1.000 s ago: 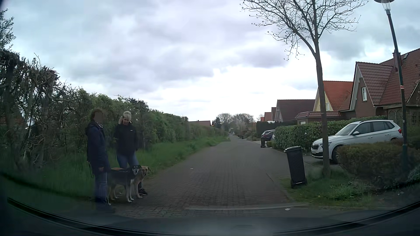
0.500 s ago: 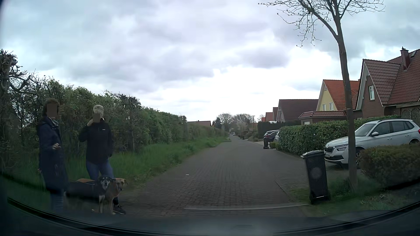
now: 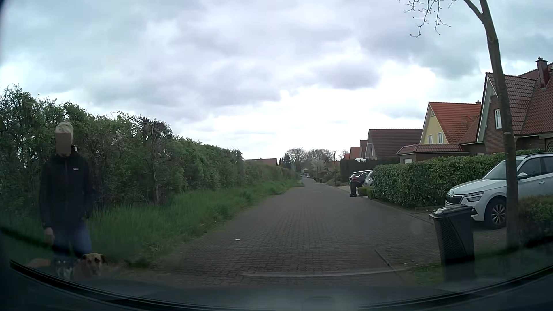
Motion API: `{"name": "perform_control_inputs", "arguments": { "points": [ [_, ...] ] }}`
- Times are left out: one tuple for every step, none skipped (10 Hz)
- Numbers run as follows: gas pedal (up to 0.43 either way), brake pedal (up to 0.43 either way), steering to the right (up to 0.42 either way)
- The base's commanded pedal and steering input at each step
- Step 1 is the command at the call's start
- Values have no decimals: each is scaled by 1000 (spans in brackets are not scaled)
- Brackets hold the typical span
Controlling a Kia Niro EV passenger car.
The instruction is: Follow the waypoints while adhering to traffic rules and regulations
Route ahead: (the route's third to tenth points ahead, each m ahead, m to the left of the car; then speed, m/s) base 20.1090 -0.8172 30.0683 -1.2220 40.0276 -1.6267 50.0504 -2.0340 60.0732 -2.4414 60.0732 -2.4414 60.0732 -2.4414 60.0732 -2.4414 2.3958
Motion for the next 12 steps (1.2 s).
{"name": "perform_control_inputs", "arguments": {
  "points": [
    [0, 244, -3],
    [0, 244, -3],
    [0, 244, -3],
    [0, 262, -3],
    [0, 274, -5],
    [0, 274, -10],
    [0, 274, -11],
    [0, 280, -11],
    [0, 280, -11],
    [0, 287, -12],
    [0, 280, -19],
    [0, 262, -30]
  ]
}}
